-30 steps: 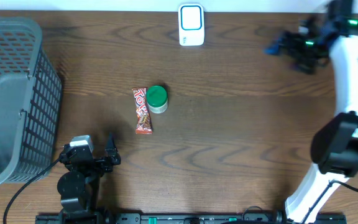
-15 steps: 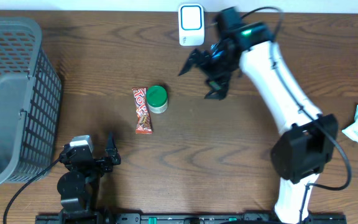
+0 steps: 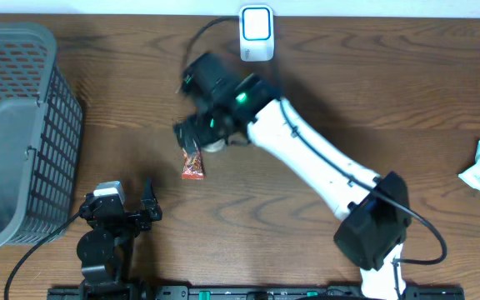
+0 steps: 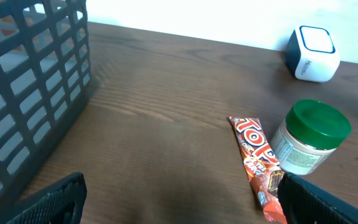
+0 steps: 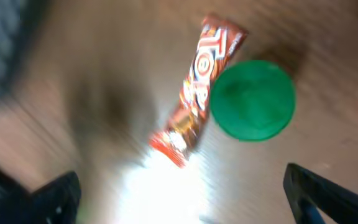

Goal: Scan the item barcode
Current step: 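Move the right gripper left toward the green-lidded jar, then lower the right gripper over the jar's green lid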

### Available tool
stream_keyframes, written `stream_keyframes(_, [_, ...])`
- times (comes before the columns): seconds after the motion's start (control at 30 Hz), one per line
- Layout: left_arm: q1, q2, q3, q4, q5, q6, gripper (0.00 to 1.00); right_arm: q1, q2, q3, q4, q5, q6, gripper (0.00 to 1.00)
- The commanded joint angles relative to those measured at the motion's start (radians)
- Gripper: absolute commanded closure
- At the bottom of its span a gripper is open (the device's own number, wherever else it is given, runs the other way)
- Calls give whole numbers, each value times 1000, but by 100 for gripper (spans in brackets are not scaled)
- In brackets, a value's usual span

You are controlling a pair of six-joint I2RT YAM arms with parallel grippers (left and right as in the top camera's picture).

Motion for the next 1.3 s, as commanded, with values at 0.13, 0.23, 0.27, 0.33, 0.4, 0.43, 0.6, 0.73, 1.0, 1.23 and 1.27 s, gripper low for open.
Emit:
stream_keyframes(0.13, [-3, -6, -15, -24, 2, 16, 2, 32, 0, 5, -17, 217, -604, 1])
stream_keyframes(0.23, [-3, -6, -15, -24, 2, 16, 2, 6, 5, 5, 23, 188, -663, 1])
stream_keyframes(0.27, [-3, -6, -15, -24, 2, 16, 2, -6, 6, 5, 31, 157, -683, 1])
stream_keyframes(0.33, [-3, -6, -15, -24, 2, 17, 2, -31, 14, 5, 46, 82, -713, 1])
stream_keyframes(0.4, [-3, -6, -15, -24, 2, 16, 2, -51, 27, 5, 65, 21, -723, 1])
stream_keyframes(0.43, [-3, -6, -15, -24, 2, 16, 2, -58, 39, 5, 71, -5, -731, 1])
stream_keyframes(0.6, [-3, -6, -15, -24, 2, 17, 2, -58, 97, 5, 55, -31, -769, 1])
stream_keyframes(0.73, [-3, -6, -15, -24, 2, 16, 2, -38, 117, 5, 40, -33, -808, 1])
stream_keyframes(1.0, [-3, -6, -15, -24, 2, 16, 2, -40, 172, 5, 101, -11, -825, 1])
stream_keyframes(1.23, [-3, -6, -15, -24, 2, 16, 2, -52, 223, 5, 190, 20, -824, 1])
stream_keyframes(1.27, [-3, -6, -15, -24, 2, 16, 2, -53, 231, 5, 198, 24, -824, 1])
